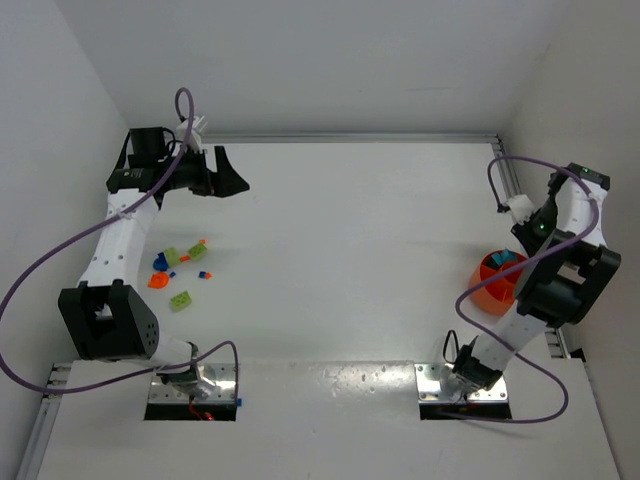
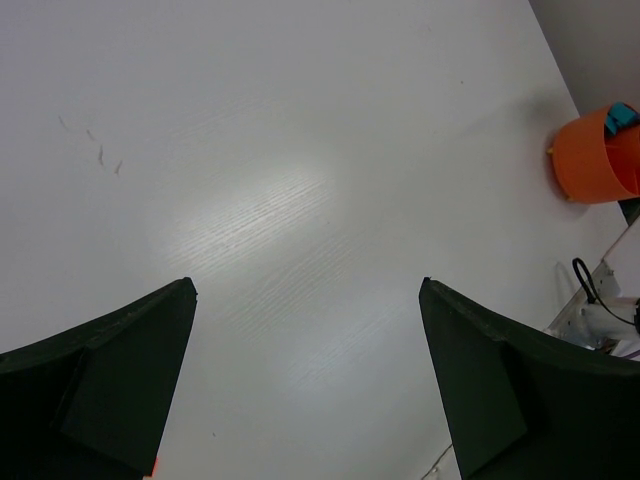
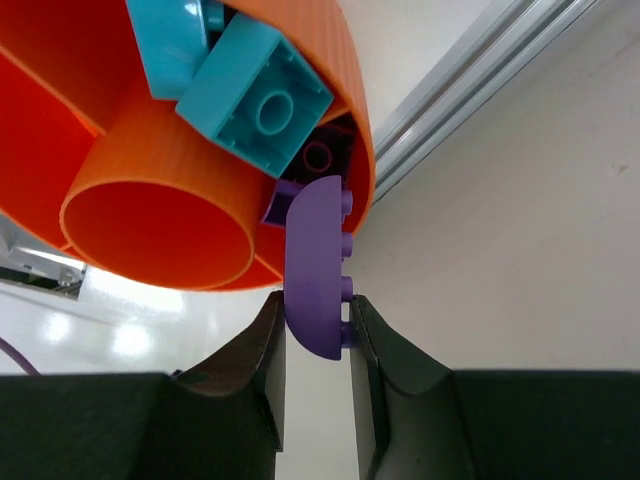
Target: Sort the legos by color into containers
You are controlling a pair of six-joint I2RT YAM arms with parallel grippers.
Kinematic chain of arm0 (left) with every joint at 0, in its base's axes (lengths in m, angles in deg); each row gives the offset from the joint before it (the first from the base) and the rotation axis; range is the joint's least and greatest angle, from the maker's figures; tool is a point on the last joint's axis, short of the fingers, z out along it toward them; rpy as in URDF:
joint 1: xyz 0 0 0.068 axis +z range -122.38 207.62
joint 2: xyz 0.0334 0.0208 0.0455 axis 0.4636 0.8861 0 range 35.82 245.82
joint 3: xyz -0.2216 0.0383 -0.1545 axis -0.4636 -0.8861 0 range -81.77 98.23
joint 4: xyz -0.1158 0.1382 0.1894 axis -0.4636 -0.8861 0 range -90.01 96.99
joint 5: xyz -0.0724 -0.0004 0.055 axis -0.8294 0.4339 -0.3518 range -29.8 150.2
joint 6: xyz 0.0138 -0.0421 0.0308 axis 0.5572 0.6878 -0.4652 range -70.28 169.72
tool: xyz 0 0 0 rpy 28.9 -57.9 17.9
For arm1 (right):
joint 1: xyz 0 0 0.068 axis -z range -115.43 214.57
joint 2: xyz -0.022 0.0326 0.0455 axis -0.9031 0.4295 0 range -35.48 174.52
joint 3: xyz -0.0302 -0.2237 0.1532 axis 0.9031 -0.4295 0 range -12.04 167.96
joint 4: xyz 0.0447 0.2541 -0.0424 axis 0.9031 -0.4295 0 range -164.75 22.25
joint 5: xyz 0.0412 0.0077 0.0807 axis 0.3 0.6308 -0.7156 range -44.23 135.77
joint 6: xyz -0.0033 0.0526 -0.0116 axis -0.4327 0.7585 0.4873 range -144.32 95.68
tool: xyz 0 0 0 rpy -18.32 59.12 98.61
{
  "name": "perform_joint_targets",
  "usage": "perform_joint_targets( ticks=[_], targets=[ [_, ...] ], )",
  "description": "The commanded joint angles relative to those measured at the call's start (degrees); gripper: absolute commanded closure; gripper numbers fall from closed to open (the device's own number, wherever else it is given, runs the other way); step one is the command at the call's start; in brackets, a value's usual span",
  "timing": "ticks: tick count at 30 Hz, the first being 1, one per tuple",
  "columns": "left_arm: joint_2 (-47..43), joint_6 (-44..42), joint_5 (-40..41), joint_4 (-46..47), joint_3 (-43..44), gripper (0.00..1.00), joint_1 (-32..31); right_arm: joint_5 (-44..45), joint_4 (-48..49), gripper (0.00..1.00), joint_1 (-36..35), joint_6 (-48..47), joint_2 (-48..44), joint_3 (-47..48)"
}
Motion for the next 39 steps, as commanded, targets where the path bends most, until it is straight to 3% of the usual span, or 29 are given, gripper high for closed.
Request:
perform_joint_targets(
  ticks=[1, 17, 27, 34, 39],
  targets=[
    [-1.2, -0.3, 0.4, 0.8, -0.7, 0.00, -0.6, -2.0, 1.0, 0.89, -0.8, 0.0, 0.8, 2.5],
    [-1.7, -0.3, 1.4, 0.8, -1.2, 0.00, -0.6, -5.7, -2.5, 0.62, -1.9, 0.5, 2.5, 7.4],
    [-2.7, -0.3, 1.4, 0.8, -1.2, 0.00, -0.6, -7.8, -6.5, 0.62, -2.9, 0.5, -0.9, 10.9],
    [-11.1, 4.7, 9.9, 8.0, -5.3, 0.00, 3.3, -18.0, -8.5, 0.62, -9.2, 3.2, -7.1, 16.3],
    [-7.4, -4.5, 14.7, -7.8, 0.2, 0.00, 4.6, -26.9, -8.5, 0.62, -15.0, 11.1, -3.9, 22.7]
  ],
)
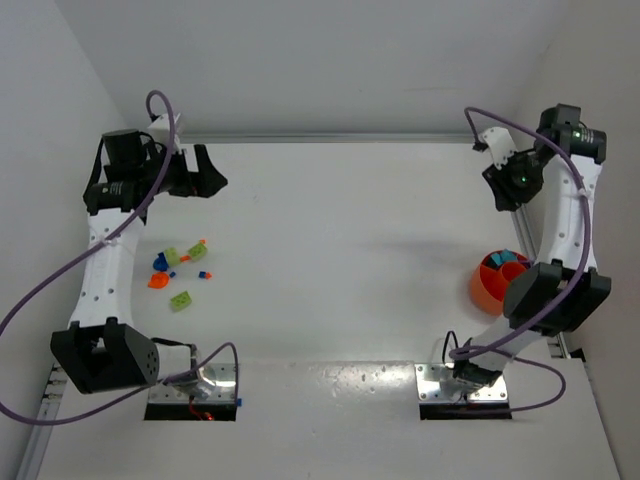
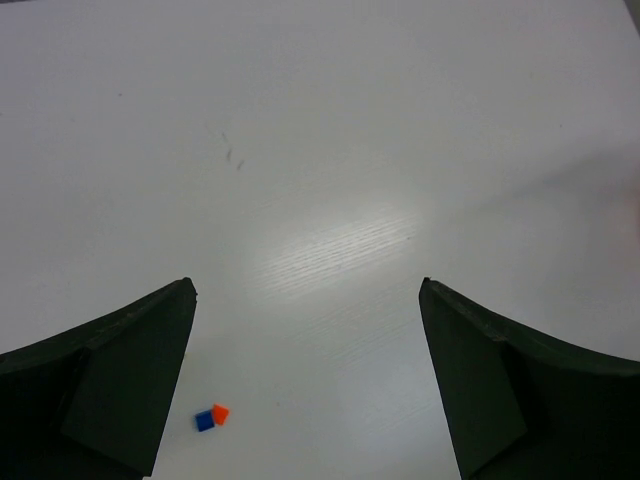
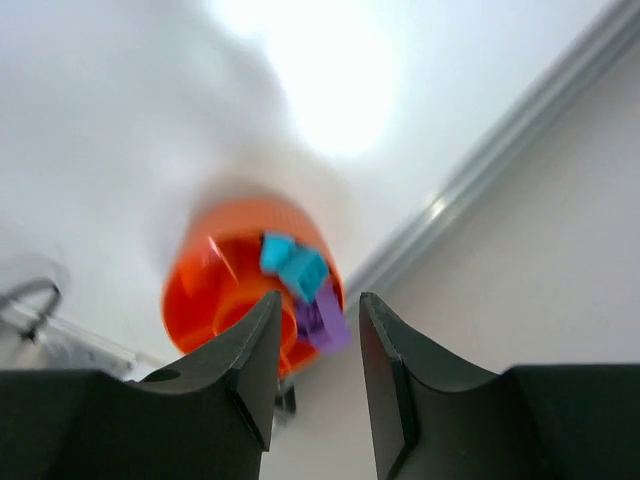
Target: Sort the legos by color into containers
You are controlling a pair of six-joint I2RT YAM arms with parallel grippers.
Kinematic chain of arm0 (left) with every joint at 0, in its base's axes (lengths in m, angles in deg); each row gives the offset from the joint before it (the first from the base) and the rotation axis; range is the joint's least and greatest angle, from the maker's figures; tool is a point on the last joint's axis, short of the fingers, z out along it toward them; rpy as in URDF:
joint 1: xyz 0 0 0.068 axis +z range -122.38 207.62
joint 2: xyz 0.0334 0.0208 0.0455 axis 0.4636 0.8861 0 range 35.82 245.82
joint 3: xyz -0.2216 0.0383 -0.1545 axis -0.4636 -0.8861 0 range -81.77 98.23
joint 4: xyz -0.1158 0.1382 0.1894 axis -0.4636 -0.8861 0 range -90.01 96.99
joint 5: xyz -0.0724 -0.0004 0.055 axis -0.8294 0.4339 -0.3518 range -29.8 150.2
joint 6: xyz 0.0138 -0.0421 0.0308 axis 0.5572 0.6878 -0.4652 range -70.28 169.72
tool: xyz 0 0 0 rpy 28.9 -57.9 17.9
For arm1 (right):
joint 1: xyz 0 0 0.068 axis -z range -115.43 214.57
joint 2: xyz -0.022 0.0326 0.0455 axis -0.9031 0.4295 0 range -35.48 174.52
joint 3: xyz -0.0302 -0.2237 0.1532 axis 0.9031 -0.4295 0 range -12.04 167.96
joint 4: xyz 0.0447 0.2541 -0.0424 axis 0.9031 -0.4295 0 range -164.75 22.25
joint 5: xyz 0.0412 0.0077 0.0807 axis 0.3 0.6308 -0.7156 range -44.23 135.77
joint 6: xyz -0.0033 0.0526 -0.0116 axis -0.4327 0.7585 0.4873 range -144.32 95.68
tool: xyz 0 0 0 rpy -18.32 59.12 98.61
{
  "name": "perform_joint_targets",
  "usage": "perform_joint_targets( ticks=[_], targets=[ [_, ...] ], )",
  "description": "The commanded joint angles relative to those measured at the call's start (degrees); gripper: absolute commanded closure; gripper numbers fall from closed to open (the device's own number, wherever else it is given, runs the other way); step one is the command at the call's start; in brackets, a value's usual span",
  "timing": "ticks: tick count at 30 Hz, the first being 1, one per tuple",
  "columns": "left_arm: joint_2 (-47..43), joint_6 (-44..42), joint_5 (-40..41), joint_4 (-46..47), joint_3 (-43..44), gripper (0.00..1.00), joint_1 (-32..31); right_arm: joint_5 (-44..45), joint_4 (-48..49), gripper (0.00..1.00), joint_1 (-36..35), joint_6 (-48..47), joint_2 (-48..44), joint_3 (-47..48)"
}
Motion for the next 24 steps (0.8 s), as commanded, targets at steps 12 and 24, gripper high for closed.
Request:
perform_joint_targets(
  ticks=[12, 24],
  targets=[
    [2.8, -45.2, 12.8, -22.9, -6.9, 0.25, 10.1, -21.4, 7.6, 0.62, -24.5, 25.8, 19.2, 11.4],
    [17.4, -65.7, 8.3, -14.0, -10.1, 0.31, 10.1, -22.5, 13.5, 0.62, -30.4, 29.7, 21.2, 4.0]
  ],
)
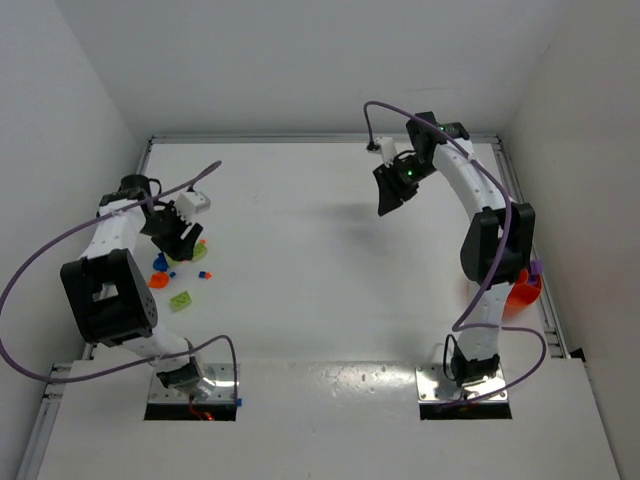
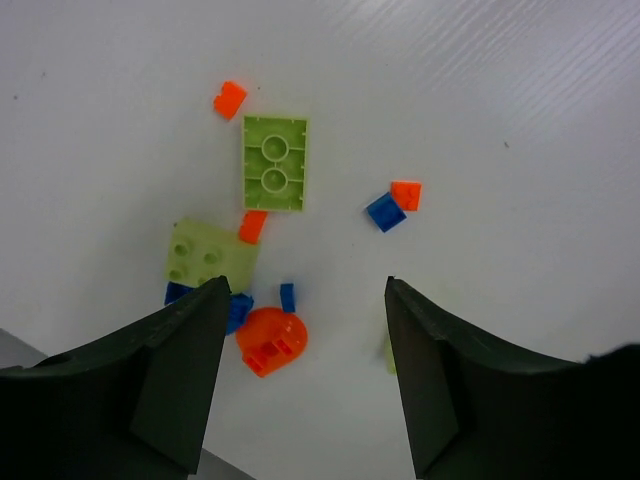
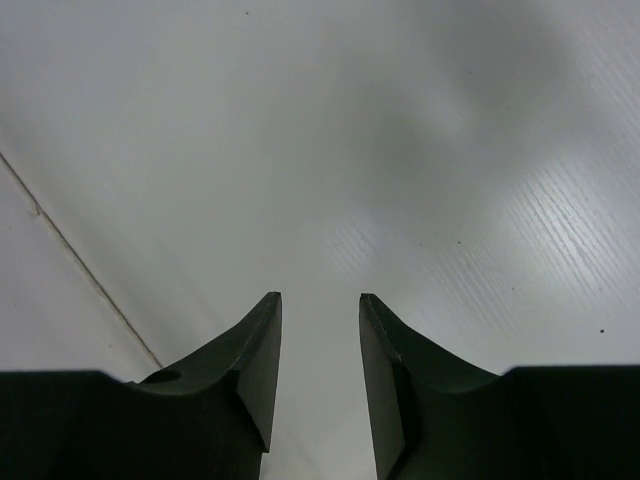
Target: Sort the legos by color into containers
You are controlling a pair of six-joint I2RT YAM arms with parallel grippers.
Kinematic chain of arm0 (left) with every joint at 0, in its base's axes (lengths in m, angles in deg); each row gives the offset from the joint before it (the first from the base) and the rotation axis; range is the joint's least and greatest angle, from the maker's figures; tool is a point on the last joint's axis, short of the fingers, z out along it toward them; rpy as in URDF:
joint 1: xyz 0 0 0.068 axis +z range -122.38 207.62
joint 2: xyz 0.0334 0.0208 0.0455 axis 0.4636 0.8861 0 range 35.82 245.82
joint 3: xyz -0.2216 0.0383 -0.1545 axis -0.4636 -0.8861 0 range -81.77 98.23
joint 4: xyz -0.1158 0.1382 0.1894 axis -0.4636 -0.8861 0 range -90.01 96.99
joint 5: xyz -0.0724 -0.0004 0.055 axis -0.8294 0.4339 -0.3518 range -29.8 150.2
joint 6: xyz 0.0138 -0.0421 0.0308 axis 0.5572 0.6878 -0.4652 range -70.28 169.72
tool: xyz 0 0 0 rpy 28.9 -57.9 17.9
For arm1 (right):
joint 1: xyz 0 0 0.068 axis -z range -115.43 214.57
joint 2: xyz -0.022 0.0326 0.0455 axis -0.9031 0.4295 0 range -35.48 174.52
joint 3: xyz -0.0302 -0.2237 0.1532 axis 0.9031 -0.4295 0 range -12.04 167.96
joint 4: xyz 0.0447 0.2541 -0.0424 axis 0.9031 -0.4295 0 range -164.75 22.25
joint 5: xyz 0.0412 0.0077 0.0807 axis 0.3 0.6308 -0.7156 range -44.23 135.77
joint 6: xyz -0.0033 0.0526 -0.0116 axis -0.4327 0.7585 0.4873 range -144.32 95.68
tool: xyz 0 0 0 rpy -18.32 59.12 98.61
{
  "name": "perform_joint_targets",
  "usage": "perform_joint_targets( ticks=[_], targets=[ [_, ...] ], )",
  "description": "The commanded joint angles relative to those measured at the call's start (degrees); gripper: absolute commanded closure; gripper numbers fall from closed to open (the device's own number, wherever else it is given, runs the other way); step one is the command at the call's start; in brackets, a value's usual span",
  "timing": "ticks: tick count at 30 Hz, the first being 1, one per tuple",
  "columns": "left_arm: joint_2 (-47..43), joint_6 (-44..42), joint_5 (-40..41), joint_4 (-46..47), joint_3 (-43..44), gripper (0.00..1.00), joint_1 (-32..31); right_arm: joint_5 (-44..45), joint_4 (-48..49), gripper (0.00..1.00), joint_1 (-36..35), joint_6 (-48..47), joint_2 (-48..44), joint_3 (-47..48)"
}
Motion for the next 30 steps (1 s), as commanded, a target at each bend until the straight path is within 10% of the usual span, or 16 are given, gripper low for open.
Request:
perform_joint_targets(
  ticks=[1, 14, 30],
  targets=[
    [2.4, -9.0, -3.2, 4.5, -0.4, 0.31, -0.5, -2.0, 2.3, 0.62, -0.6, 1.7, -0.1, -0.3],
    [12.9, -4.6, 0.5, 11.6, 0.9, 0.26, -3.5, -1.0, 2.3, 0.62, -1.7, 1.7, 0.9, -0.8],
    [15.0, -2.4, 3.8, 13.9, 0.4, 0.79, -4.0, -2.9, 1.7, 0.64, -2.2, 3.6, 2.6, 0.2]
  ],
)
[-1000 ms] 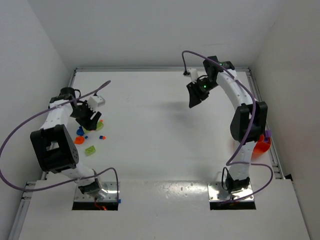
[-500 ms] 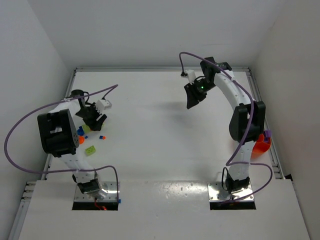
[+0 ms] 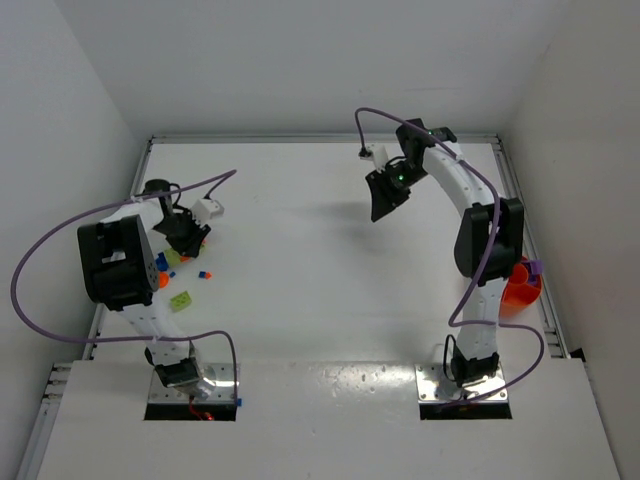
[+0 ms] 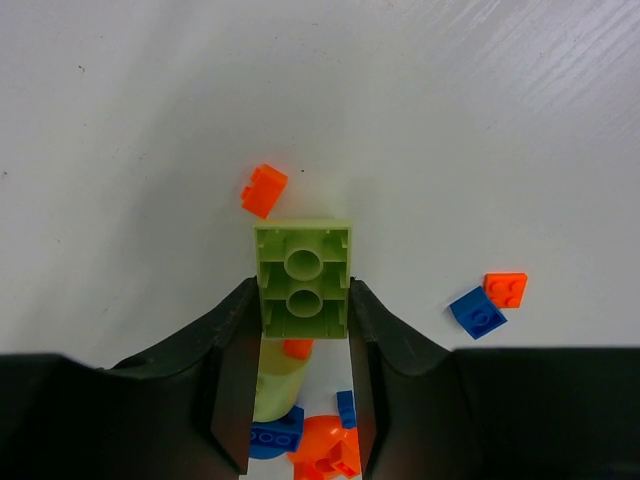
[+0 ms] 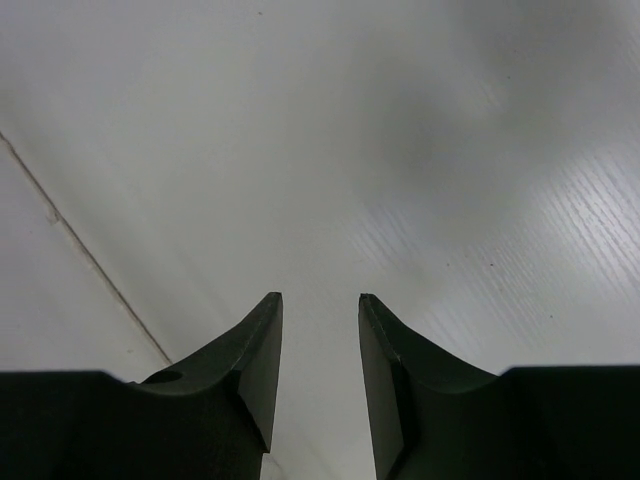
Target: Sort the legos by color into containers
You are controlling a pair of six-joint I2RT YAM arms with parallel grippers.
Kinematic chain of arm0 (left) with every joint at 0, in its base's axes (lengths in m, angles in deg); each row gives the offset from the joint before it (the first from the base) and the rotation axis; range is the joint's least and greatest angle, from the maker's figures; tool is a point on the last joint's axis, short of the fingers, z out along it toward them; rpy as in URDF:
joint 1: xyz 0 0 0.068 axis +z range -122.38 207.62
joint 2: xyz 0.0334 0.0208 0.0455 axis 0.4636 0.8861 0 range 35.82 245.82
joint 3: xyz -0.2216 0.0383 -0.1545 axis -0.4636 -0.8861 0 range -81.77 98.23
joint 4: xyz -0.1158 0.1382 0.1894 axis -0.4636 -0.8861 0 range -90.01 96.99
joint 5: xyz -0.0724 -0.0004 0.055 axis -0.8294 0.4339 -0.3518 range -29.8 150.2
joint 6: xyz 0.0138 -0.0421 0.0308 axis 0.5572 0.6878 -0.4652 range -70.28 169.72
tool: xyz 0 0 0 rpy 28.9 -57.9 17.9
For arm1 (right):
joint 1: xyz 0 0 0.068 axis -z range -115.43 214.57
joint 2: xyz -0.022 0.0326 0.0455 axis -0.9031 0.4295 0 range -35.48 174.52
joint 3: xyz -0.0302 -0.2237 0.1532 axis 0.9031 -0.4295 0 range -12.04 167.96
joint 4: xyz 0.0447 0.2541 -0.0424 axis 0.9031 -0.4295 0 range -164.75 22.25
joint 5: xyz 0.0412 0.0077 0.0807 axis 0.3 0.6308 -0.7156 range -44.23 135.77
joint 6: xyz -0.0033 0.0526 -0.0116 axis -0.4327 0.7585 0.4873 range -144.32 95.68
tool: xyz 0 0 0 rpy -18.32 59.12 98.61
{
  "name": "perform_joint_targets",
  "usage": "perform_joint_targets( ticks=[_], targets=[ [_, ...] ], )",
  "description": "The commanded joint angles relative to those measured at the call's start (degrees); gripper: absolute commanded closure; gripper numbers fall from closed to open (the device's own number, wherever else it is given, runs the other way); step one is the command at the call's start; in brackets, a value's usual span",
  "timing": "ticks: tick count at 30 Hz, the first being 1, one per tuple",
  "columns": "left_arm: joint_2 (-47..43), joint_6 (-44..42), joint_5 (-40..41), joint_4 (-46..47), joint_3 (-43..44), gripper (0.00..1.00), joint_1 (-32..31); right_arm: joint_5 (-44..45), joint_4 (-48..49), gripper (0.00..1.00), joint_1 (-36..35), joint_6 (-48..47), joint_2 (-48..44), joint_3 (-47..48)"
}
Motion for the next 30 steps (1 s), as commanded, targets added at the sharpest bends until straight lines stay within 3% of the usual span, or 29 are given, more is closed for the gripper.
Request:
perform_joint_targets(
  ticks=[1, 7, 12, 21, 23, 30],
  targets=[
    [0.1, 0.1, -0.8, 1.1, 0.6, 0.79, -0.4, -5.6, 1.1, 0.64, -0.3, 3.6, -0.4, 0.4],
    [-8.9, 6.2, -12.8, 1.1, 0.0, 0.86, -1.4, -23.7, 11.9, 0.64, -0.3, 17.0, -3.5, -7.1],
    [-18.2, 19.2, -21.4, 1.1, 0.5, 0.88, -8.0, -31.0, 40.0, 0.64, -2.6, 45.3, -7.8, -17.7],
    [-24.6, 37.6, -23.7, 8.7, -2.6, 0.88, -25.4, -31.0, 52.2, 0.55, -8.4, 60.2, -6.2, -14.5],
    [-24.6, 38.7, -23.7, 9.3, -1.8, 0.88, -25.9, -31.0, 54.2, 0.49, -9.3, 62.5, -6.2, -14.5],
    [-22.8, 39.8, -24.9, 9.3, 0.9, 0.88, -27.1, -30.2, 55.2, 0.47, -13.2, 64.0, -3.6, -12.3]
  ],
)
